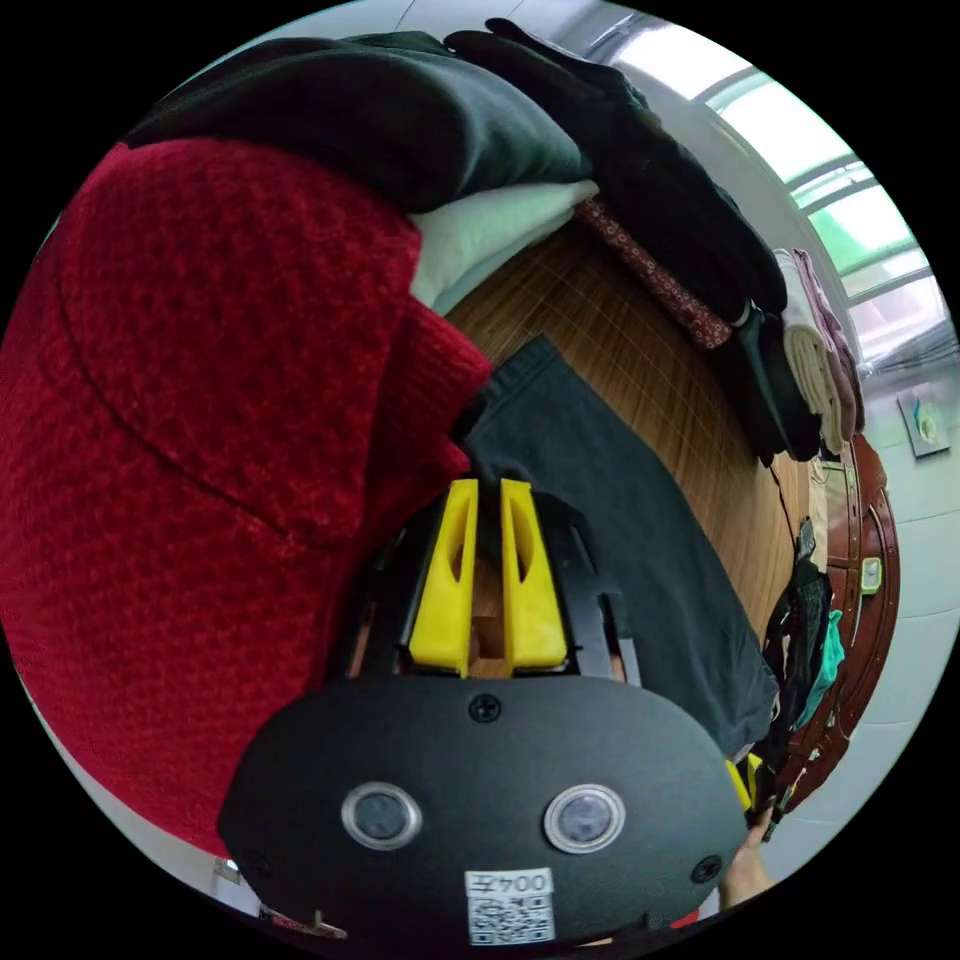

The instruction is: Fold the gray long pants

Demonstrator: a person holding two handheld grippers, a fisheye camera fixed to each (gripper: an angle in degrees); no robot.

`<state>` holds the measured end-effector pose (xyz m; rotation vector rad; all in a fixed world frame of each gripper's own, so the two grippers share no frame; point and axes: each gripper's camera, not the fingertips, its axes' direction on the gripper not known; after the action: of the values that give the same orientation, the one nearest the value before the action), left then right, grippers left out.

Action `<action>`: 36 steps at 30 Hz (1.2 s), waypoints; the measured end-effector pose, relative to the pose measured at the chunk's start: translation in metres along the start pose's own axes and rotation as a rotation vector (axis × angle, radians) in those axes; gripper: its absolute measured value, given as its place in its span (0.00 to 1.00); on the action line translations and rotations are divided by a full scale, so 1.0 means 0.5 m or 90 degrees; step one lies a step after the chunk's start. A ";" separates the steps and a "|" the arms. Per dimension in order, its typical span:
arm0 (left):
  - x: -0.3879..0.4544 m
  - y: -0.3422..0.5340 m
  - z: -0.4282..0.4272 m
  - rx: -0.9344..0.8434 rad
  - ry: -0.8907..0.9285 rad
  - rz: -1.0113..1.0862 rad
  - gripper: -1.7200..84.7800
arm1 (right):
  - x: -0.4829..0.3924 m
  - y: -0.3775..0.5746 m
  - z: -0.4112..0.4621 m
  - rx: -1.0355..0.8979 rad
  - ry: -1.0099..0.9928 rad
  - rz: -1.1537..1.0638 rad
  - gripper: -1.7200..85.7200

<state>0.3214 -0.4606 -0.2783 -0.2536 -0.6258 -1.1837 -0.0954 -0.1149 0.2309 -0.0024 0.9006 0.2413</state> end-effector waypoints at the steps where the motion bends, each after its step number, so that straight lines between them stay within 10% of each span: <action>1: 0.004 -0.008 0.008 0.000 -0.002 -0.004 0.05 | 0.051 0.008 -0.003 0.024 -0.036 0.052 0.16; 9: 0.051 -0.103 0.091 0.017 -0.015 -0.014 0.04 | 0.275 0.041 0.059 0.149 -0.163 0.259 0.15; 20: 0.021 -0.212 0.258 -0.009 -0.028 0.009 0.04 | 0.294 -0.057 0.146 0.057 -0.022 0.158 0.04; 36: 0.186 -0.084 0.522 -0.094 0.032 0.277 0.04 | -0.116 -0.595 0.365 -0.339 0.446 -0.730 0.11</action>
<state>0.2210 -0.4187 -0.0200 -0.4598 -0.4112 -0.8133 0.0738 -0.3974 0.3603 -1.1255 1.3567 -0.6427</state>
